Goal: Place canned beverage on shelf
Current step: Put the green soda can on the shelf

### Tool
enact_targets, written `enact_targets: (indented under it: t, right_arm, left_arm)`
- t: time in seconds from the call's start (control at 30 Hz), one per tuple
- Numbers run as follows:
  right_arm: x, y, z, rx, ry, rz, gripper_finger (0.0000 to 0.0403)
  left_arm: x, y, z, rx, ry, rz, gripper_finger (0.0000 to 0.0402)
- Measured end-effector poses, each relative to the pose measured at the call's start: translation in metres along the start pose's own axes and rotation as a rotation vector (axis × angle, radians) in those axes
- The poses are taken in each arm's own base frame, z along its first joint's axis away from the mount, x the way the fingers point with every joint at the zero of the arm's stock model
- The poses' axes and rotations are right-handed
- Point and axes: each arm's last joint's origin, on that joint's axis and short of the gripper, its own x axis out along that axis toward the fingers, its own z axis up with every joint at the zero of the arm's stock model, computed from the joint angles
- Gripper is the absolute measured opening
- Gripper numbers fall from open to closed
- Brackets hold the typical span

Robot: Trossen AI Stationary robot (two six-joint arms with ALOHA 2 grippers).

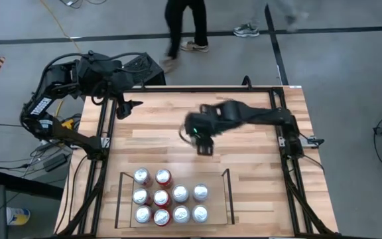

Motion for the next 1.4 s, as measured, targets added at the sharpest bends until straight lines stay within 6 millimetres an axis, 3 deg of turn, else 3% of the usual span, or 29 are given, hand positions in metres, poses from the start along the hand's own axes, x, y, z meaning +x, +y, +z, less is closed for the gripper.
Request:
enact_targets:
  t: [0.17, 0.37, 0.47, 0.57, 0.87, 1.17, 1.4]
  right_arm:
    - [-0.031, 0.043, -0.020, 0.094, 0.010, -0.064, 0.0240]
    - [-0.046, 0.100, -0.036, 0.169, -0.023, -0.029, 0.0240]
    - [-0.051, 0.119, -0.043, 0.218, -0.035, -0.013, 0.0240]
    - [-0.055, 0.128, -0.047, 0.234, -0.061, -0.037, 0.0240]
    - [-0.058, 0.129, -0.048, 0.233, -0.074, -0.046, 0.0240]
    - [-0.081, 0.171, -0.074, 0.216, -0.068, 0.072, 0.0240]
    - [-0.080, 0.184, -0.080, 0.214, -0.070, 0.065, 0.0240]
  left_arm:
    - [-0.006, 0.000, -0.002, 0.022, -0.016, -0.004, 0.0355]
    - [-0.010, 0.000, -0.002, 0.042, -0.035, -0.027, 0.0355]
    - [-0.009, 0.000, -0.002, 0.042, -0.036, -0.027, 0.0355]
    - [-0.009, 0.000, -0.001, 0.027, -0.046, -0.025, 0.0355]
    - [-0.009, 0.001, 0.001, -0.043, -0.069, -0.023, 0.0355]
    - [-0.009, 0.001, 0.001, -0.123, -0.068, -0.024, 0.0355]
    - [-0.007, 0.001, 0.002, -0.158, -0.059, -0.002, 0.0355]
